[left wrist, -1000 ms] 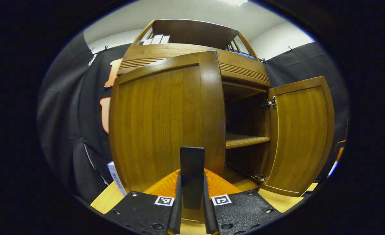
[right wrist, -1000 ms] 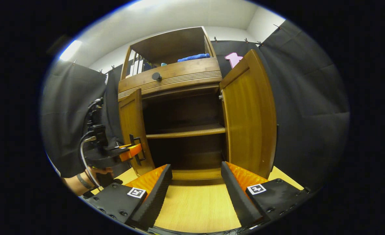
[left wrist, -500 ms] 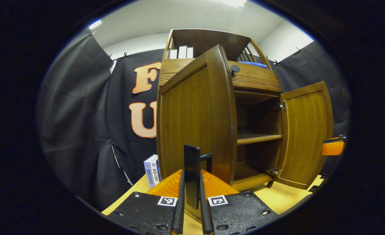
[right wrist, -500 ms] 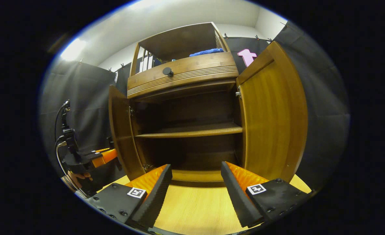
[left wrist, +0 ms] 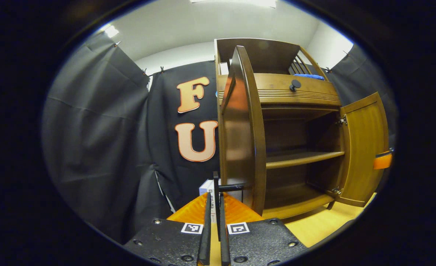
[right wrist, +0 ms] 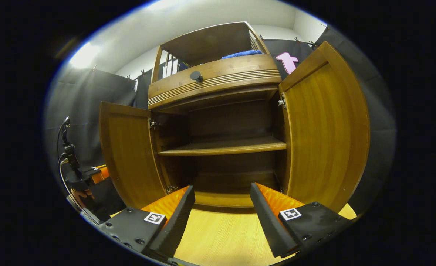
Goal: Open the right door of the double-door shoe cabinet with the right hand, and open the left door with the left hand.
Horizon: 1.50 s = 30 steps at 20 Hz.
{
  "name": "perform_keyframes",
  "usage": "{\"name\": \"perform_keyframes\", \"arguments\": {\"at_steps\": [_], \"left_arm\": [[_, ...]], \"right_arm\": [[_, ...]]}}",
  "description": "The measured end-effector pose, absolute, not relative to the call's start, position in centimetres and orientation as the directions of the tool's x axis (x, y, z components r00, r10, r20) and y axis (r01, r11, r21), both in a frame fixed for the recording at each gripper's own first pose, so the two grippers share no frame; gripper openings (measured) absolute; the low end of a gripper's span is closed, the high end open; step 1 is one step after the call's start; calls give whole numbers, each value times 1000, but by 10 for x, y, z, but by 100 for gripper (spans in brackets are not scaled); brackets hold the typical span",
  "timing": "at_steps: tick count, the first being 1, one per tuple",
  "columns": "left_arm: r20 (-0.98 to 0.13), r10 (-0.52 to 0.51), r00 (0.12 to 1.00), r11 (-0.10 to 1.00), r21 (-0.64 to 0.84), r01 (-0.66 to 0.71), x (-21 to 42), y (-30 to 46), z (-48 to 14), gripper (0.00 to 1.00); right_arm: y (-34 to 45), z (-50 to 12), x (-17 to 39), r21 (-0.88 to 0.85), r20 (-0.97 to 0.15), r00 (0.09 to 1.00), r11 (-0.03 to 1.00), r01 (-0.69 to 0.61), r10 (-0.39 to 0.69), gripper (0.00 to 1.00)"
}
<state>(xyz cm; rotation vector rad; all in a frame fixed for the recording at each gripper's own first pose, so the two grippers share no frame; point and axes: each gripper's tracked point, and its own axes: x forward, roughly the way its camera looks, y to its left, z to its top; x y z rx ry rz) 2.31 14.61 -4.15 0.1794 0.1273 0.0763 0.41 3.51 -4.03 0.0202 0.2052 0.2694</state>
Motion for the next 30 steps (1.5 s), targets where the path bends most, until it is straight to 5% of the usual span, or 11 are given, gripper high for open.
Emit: {"name": "perform_keyframes", "arguments": {"at_steps": [2, 8, 9, 10, 11, 16, 17, 24, 25, 26, 30], "left_arm": [[-122, 55, 991, 987, 158, -35, 30, 157, -43, 7], [-162, -40, 986, 984, 166, 67, 32, 177, -45, 25], [-183, -64, 981, 984, 154, 93, 29, 178, -47, 24], [-199, -87, 976, 983, 145, 117, 22, 178, -50, 28], [-212, -98, 972, 980, 147, 131, 14, 178, -51, 28], [-205, -25, 978, 980, 189, 64, -23, 189, -38, 28], [-188, -13, 982, 983, 176, 47, -30, 188, -31, 27], [-56, -93, 994, 989, 111, 99, -45, 108, 33, 22], [-57, -114, 992, 987, 105, 120, -43, 94, 34, 20], [-61, -137, 989, 985, 99, 142, -39, 80, 35, 30], [-63, -193, 979, 978, 67, 197, -22, 30, 38, 25]], "right_arm": [[35, -36, 8, 39, -188, 946, 965, -261, 264, 97], [28, -31, 7, 35, -174, 952, 968, -249, 251, 100], [26, -30, 6, 35, -176, 951, 967, -251, 253, 88], [27, -30, 7, 35, -178, 950, 967, -254, 256, 100], [27, -30, 6, 35, -179, 950, 966, -255, 257, 100], [30, -31, 11, 37, -177, 946, 962, -269, 272, 88], [31, -33, 11, 41, -180, 943, 960, -275, 278, 97], [50, -40, 19, 54, -189, 926, 945, -321, 326, 97], [50, -40, 17, 52, -189, 926, 945, -322, 326, 97], [51, -39, 15, 49, -187, 927, 946, -321, 325, 97], [39, -25, -2, 15, -157, 940, 953, -303, 301, 97]]}}
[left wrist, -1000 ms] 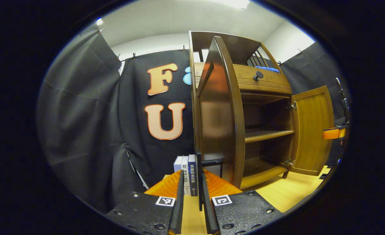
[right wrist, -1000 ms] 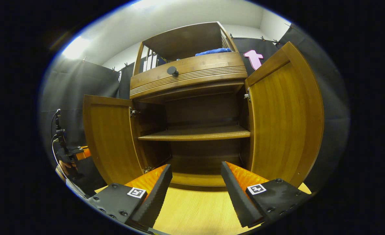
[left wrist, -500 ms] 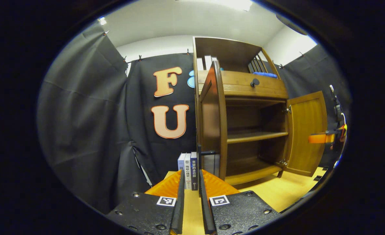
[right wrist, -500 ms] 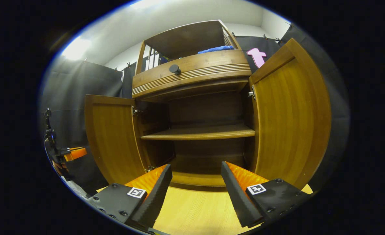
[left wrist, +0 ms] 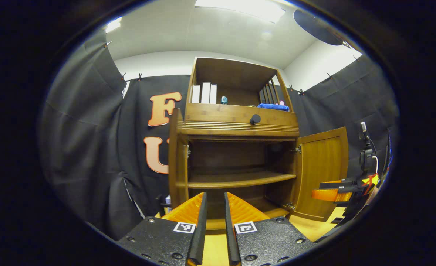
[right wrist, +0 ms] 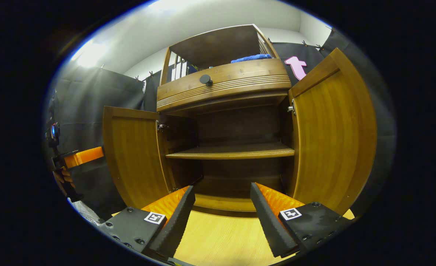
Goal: Open the right door of the double-door shoe cabinet with the right hand, and open the left door with the left hand.
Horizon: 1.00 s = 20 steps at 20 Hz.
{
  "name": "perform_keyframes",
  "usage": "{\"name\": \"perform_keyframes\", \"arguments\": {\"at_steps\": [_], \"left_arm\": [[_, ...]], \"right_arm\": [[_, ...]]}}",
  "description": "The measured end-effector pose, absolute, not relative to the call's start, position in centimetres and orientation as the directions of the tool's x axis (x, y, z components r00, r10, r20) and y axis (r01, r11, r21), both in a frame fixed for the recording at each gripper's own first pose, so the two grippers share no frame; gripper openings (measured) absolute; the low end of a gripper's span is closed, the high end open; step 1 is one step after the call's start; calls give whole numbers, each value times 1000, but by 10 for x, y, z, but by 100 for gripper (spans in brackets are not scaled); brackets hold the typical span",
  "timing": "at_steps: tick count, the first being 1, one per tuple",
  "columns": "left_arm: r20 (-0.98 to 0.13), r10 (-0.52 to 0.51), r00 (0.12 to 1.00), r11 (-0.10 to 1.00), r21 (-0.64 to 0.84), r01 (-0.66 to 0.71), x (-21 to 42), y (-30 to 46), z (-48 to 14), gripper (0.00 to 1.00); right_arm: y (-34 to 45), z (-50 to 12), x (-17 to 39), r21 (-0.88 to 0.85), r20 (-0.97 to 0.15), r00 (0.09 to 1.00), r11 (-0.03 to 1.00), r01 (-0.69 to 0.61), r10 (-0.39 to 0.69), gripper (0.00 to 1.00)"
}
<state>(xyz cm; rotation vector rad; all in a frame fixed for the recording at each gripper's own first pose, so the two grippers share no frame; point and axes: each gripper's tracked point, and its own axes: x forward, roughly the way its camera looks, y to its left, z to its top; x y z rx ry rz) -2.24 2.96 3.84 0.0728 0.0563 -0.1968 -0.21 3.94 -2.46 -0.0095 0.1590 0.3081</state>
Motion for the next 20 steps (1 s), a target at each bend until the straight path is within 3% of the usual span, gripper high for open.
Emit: {"name": "perform_keyframes", "arguments": {"at_steps": [3, 4, 6, 7, 8, 9, 10, 16, 19, 20], "left_arm": [[-60, -240, 969, 966, 79, 245, -5, -8, 35, 20], [-62, -251, 966, 964, 78, 255, -2, -17, 30, 25], [-63, -195, 979, 975, 98, 200, 8, -22, 22, 20], [-64, -148, 987, 980, 123, 155, 13, -19, 16, 28], [-62, -114, 992, 982, 146, 122, 14, -20, 11, 21], [-59, -101, 993, 981, 160, 109, 15, -24, 6, 20], [-52, -99, 994, 981, 161, 106, 15, -30, 1, 28], [-41, -43, 998, 998, 53, 45, 2, -32, -9, 24], [-51, -6, 999, 997, 77, 9, 1, -23, -11, 24], [-59, 3, 998, 996, 87, 2, 5, -19, -17, 24]], "right_arm": [[23, -20, -14, -9, -145, 955, 964, -264, 260, 100], [17, -19, -16, -13, -143, 959, 968, -250, 246, 97], [4, -18, -20, -19, -144, 966, 976, -218, 213, 97], [-1, -18, -22, -19, -143, 970, 979, -201, 197, 97], [-7, -18, -24, -17, -142, 973, 982, -186, 181, 100], [-13, -19, -27, -13, -141, 976, 985, -170, 166, 100], [-18, -19, -28, -9, -144, 978, 988, -154, 151, 97], [-27, -19, -27, 7, -139, 984, 994, -113, 113, 97], [-22, -20, -24, 12, -142, 982, 993, -122, 122, 97], [-19, -21, -23, 12, -146, 981, 992, -128, 128, 88]]}}
